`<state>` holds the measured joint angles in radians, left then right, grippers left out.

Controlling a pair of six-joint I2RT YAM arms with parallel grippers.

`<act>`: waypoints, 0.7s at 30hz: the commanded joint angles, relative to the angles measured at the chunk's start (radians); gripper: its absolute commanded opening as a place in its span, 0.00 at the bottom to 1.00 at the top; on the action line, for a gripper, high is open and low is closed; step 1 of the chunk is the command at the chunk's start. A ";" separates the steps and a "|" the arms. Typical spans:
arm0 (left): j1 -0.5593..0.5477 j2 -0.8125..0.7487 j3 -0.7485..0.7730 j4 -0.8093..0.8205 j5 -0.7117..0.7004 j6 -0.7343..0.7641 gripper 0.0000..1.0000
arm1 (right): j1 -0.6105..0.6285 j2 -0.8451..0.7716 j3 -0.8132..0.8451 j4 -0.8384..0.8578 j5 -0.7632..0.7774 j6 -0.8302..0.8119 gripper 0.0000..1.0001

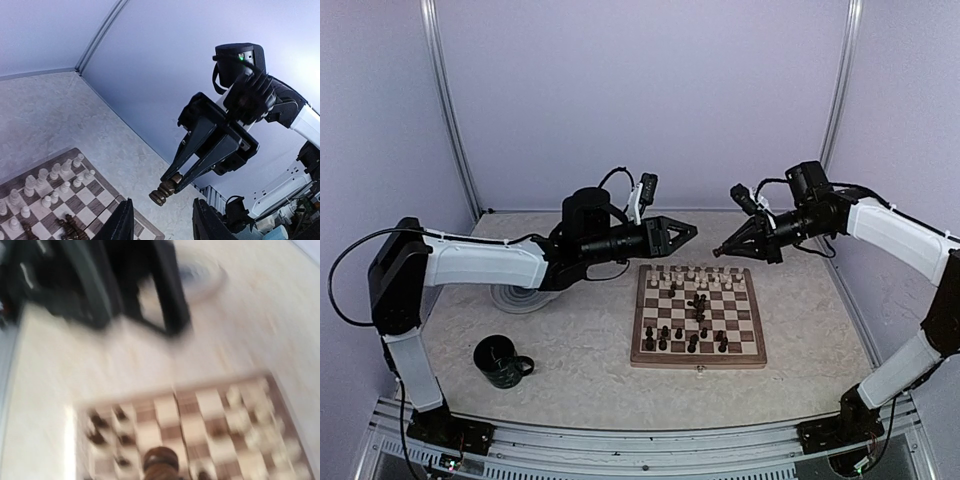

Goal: Set up the chess pieces on the board
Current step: Pass from the left arm to the right, then place the knight at b8.

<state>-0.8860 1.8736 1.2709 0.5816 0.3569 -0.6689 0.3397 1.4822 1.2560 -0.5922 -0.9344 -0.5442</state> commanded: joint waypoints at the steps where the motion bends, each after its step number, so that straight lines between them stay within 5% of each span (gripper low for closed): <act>1: 0.022 -0.094 -0.012 -0.299 -0.092 0.200 0.41 | 0.032 -0.050 -0.018 -0.249 0.287 -0.239 0.04; 7: 0.051 -0.158 -0.044 -0.386 -0.139 0.268 0.42 | 0.140 -0.108 -0.140 -0.333 0.503 -0.321 0.04; 21: 0.062 -0.168 -0.038 -0.401 -0.130 0.263 0.42 | 0.340 -0.057 -0.281 -0.294 0.675 -0.242 0.05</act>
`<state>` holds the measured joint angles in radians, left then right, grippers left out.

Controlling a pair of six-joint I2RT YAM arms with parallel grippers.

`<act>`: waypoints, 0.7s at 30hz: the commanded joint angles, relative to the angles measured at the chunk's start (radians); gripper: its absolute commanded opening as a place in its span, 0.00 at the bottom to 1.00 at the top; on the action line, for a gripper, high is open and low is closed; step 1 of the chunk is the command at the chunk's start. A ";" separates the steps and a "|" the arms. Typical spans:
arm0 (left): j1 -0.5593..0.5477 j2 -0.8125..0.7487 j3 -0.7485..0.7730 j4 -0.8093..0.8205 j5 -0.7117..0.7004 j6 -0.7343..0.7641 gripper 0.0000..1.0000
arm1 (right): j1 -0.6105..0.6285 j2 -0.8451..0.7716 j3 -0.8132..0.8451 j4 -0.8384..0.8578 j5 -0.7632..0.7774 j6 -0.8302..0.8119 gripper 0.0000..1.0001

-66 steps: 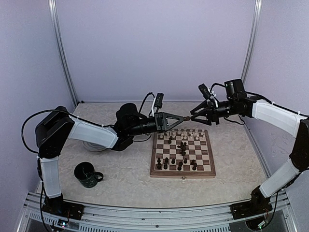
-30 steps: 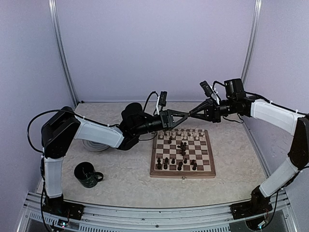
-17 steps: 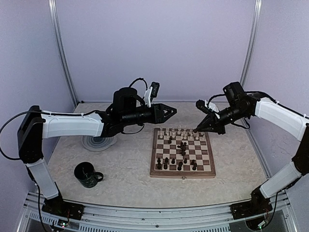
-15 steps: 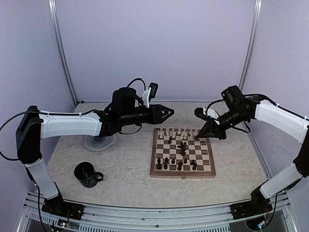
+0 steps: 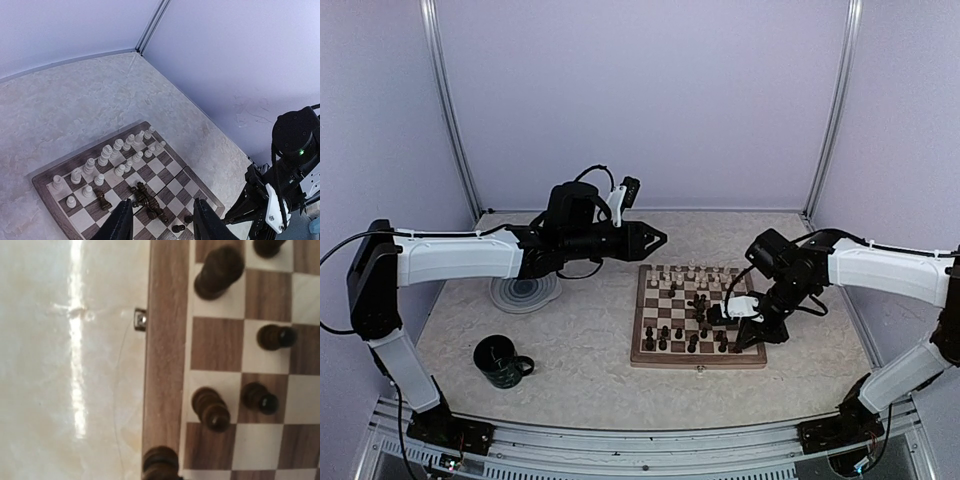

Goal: Set up the chess pieces on the board
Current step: Place the knight at b8.

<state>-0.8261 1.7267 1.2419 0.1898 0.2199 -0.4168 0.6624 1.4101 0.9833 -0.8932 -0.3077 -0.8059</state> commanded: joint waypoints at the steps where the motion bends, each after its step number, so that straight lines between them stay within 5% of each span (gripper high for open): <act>1: 0.002 -0.018 -0.010 -0.009 0.010 0.009 0.42 | 0.019 0.017 -0.008 0.012 0.049 0.020 0.05; 21: 0.002 0.003 -0.016 -0.006 0.035 0.011 0.42 | 0.026 0.113 0.006 0.086 0.119 0.065 0.07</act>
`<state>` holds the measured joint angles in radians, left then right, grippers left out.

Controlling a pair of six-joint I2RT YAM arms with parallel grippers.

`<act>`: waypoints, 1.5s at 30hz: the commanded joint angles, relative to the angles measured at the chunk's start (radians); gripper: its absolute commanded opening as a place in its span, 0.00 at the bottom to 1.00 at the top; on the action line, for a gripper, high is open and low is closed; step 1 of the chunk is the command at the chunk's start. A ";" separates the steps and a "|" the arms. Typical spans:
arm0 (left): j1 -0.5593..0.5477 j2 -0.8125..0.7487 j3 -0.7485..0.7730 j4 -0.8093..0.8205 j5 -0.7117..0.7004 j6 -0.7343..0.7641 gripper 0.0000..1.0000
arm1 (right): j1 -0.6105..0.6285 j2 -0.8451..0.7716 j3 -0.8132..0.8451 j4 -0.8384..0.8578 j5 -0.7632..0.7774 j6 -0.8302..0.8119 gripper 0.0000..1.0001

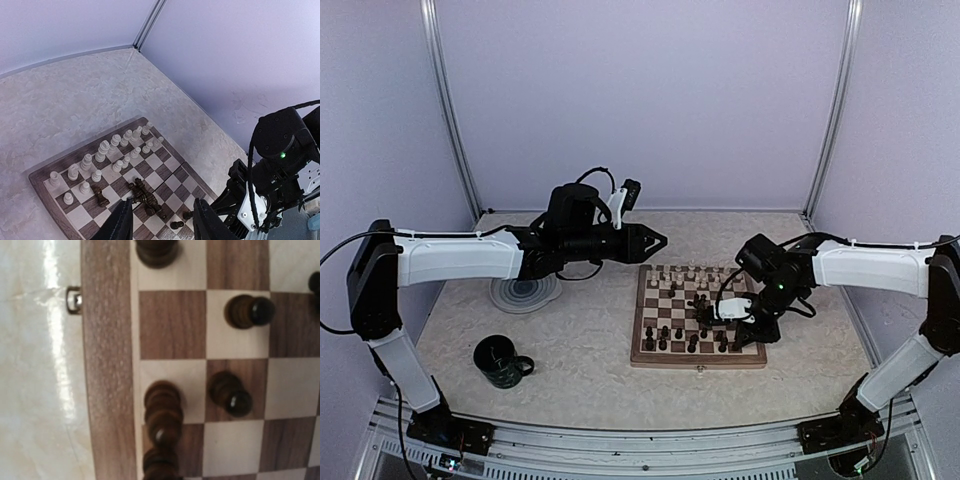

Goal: Set up the chess pieces on the board
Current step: Place the knight at b8, then pick up the rook from the chessboard.

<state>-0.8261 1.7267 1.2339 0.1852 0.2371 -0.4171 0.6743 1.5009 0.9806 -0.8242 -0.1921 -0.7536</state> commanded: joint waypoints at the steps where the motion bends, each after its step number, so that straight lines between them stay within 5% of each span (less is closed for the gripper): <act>1: 0.002 0.005 -0.008 -0.001 0.020 0.011 0.42 | 0.015 0.026 0.008 0.020 0.005 0.011 0.07; 19: 0.002 0.019 -0.006 -0.013 0.039 0.010 0.43 | 0.024 -0.007 0.021 0.011 -0.023 0.016 0.32; 26: -0.046 0.057 0.076 -0.247 -0.086 0.095 0.43 | -0.012 -0.131 0.052 -0.033 -0.055 -0.002 0.34; 33: -0.100 0.202 0.257 -0.517 -0.218 0.152 0.38 | -0.175 -0.163 0.071 0.076 -0.217 0.055 0.35; 45: -0.123 0.473 0.547 -0.682 -0.338 0.119 0.37 | -0.260 -0.190 -0.009 0.244 -0.252 0.135 0.35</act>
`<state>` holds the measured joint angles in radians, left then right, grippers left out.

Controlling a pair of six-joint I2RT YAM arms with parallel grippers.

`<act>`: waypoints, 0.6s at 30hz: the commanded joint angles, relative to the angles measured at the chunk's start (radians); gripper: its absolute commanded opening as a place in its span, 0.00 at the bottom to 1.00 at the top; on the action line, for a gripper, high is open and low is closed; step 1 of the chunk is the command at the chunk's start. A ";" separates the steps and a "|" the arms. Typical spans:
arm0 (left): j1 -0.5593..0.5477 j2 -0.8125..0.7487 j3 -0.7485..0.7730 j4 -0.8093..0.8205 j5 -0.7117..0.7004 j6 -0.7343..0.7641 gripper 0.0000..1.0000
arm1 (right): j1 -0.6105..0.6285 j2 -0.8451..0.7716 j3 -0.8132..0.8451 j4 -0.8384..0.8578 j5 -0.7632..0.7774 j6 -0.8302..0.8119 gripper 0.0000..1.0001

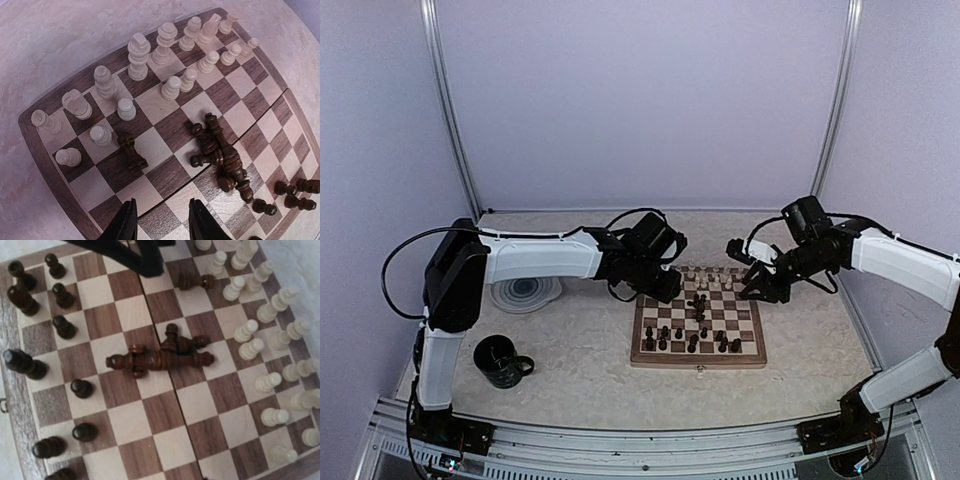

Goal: Set up the chess pieces on the board
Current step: Pick up the rook from the chessboard.

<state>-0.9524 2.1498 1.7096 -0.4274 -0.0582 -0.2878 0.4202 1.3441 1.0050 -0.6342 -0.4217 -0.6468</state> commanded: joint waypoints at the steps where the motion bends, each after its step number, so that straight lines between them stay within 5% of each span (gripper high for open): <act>1: 0.004 0.066 0.085 -0.075 -0.042 -0.013 0.37 | -0.007 -0.035 -0.040 0.059 -0.018 0.028 0.35; 18: 0.012 0.195 0.224 -0.120 -0.082 -0.035 0.38 | -0.009 -0.035 -0.085 0.103 -0.020 0.035 0.36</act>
<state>-0.9478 2.3089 1.8835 -0.5278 -0.1143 -0.3141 0.4156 1.3273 0.9337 -0.5564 -0.4290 -0.6254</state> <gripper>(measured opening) 0.382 0.356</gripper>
